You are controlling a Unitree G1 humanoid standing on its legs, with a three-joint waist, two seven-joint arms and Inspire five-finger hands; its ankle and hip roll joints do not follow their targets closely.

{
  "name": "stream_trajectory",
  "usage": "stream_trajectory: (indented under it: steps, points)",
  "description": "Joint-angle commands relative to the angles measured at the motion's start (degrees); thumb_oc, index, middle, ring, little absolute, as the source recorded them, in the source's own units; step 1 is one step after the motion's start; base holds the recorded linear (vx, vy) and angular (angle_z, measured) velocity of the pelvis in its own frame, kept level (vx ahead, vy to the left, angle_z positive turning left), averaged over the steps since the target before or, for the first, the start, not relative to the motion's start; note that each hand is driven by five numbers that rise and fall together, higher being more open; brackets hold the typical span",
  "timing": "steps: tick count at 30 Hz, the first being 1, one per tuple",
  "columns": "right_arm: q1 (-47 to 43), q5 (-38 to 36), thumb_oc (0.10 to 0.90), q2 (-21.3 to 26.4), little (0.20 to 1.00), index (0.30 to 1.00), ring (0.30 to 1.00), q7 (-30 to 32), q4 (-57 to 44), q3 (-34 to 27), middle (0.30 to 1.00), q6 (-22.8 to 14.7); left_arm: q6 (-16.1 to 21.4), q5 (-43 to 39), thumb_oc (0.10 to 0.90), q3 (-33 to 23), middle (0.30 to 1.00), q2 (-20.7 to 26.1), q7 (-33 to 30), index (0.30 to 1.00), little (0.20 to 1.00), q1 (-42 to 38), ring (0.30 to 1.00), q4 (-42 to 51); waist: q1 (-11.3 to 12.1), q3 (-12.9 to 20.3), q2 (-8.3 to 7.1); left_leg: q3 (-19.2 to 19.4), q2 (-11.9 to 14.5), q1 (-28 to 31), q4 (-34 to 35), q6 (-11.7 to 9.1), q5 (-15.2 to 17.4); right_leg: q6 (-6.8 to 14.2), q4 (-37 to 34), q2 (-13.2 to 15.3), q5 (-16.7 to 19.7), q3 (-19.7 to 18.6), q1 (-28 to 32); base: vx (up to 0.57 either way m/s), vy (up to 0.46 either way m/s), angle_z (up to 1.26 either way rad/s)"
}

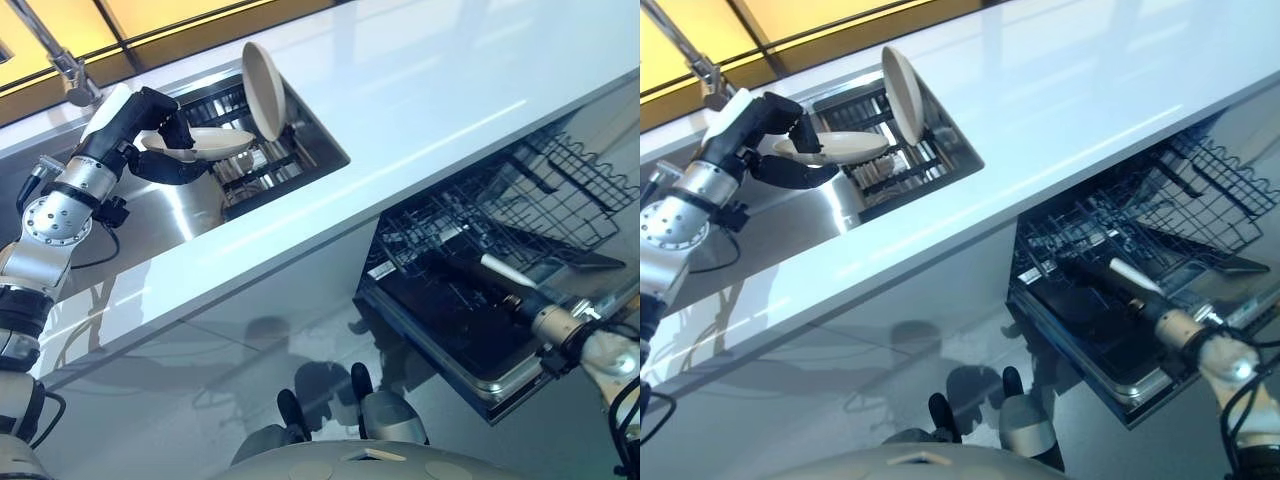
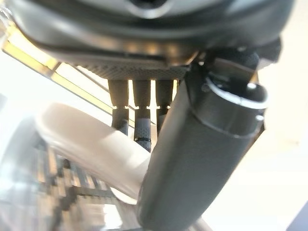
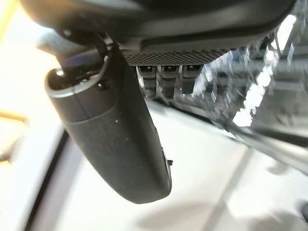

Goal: Pick up plates and place into dishwasher.

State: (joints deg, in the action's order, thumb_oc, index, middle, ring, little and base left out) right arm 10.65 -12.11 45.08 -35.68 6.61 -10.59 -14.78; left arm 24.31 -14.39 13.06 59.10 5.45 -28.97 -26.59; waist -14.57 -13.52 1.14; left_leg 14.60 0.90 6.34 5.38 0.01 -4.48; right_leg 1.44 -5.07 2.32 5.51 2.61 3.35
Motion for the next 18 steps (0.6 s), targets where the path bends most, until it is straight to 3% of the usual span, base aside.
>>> stream_trajectory:
  steps: [1, 7, 18]
  points:
    - [-2.8, -7.1, 0.8, 3.9, 0.9, 0.9, 0.9, -2.9, -3.0, -2.9, 0.9, -2.9, 6.8, -7.3, 0.1, -7.9, 0.3, 0.6, -1.2, 0.3, 0.2, -4.1, 0.3, 0.6, -1.0, 5.9, 1.98, 0.7, -2.8, 2.5, -1.0, 0.9, 8.0, 4.1, 5.8, -2.0, -6.6, -0.5, -1.3, 0.0, 0.026, -0.15]
    - [-3.8, -12.4, 0.8, 4.0, 0.9, 0.9, 0.9, -5.4, -5.2, -6.1, 0.9, -1.0, 7.4, -7.2, 0.1, -8.2, 0.3, 1.1, -1.3, 0.3, 0.2, -4.3, 0.3, 2.2, -1.9, 7.3, 2.46, 1.9, -2.7, 3.0, -0.8, 1.2, 8.2, 4.3, 5.8, -2.2, -6.6, -1.3, -1.4, 0.01, 0.019, -0.09]
    - [-5.7, -20.5, 0.8, 3.2, 0.9, 0.9, 0.9, -7.3, -8.8, -7.4, 0.9, -2.0, 8.9, -6.4, 0.1, -6.7, 0.3, 2.4, -1.9, 0.3, 0.2, -6.6, 0.3, 2.9, -2.6, 8.6, 3.29, 2.6, -2.7, 3.3, -0.6, 1.6, 8.5, 4.4, 5.7, -2.6, -6.3, -2.4, -1.8, 0.01, 0.01, -0.09]
